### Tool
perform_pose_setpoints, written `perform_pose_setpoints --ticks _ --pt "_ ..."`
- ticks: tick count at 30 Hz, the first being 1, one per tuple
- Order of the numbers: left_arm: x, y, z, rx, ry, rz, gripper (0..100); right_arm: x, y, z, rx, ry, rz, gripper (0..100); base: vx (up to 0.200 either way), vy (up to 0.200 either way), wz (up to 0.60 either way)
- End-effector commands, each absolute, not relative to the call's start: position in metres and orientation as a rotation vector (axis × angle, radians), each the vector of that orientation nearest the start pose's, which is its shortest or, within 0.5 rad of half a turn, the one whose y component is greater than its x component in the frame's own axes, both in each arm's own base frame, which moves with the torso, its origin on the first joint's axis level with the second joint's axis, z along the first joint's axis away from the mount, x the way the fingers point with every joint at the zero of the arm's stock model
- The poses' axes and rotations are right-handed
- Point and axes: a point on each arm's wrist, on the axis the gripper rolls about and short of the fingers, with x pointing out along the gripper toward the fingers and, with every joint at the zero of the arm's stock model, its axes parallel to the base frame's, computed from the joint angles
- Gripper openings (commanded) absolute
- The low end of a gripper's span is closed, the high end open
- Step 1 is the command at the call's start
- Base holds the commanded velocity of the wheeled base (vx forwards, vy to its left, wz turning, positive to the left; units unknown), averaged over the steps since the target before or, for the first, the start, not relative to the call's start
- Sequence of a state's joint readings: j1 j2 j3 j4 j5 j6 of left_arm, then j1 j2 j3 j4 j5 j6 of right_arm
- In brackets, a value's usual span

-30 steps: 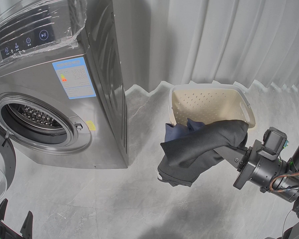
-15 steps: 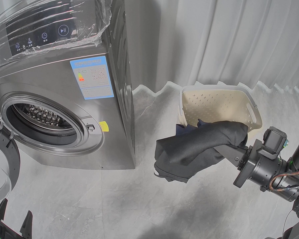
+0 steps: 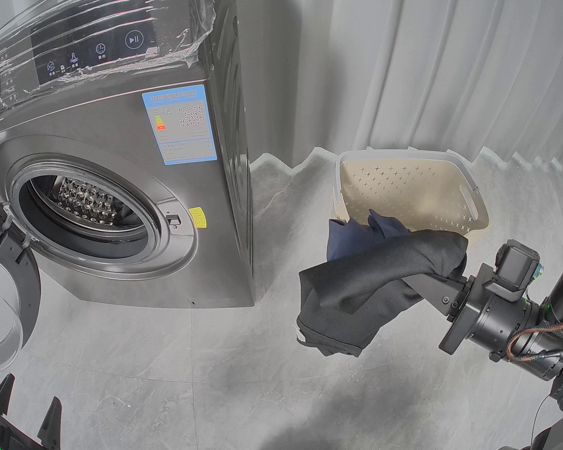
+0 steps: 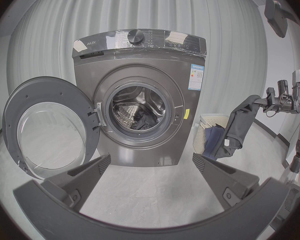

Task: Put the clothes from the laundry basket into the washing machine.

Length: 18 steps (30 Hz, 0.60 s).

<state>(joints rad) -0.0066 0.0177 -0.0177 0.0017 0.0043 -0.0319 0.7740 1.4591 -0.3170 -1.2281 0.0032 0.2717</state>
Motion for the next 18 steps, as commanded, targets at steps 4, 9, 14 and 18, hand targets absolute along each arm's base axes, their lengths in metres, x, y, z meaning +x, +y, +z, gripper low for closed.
perform_pose_setpoints --ticks 4,9,14,18 --pt "-0.0229 0.0002 0.0762 -0.032 0.0 -0.002 100 0.1499 0.1463 0.1796 0.291 0.023 0.781 0 0.0 0.2 0.0" --pt "-0.0229 0.0003 0.0762 -0.032 0.0 0.0 100 0.1491 0.1455 0.1798 0.292 0.021 0.78 0 0.0 0.2 0.0" --pt "-0.0229 0.0003 0.0762 -0.034 0.0 0.0 100 0.1491 0.145 0.1802 0.293 0.019 0.777 0 0.0 0.2 0.0" --pt "-0.0229 0.0003 0.0762 -0.034 0.0 0.0 100 0.15 0.1442 0.18 0.292 0.02 0.772 0 0.0 0.2 0.0"
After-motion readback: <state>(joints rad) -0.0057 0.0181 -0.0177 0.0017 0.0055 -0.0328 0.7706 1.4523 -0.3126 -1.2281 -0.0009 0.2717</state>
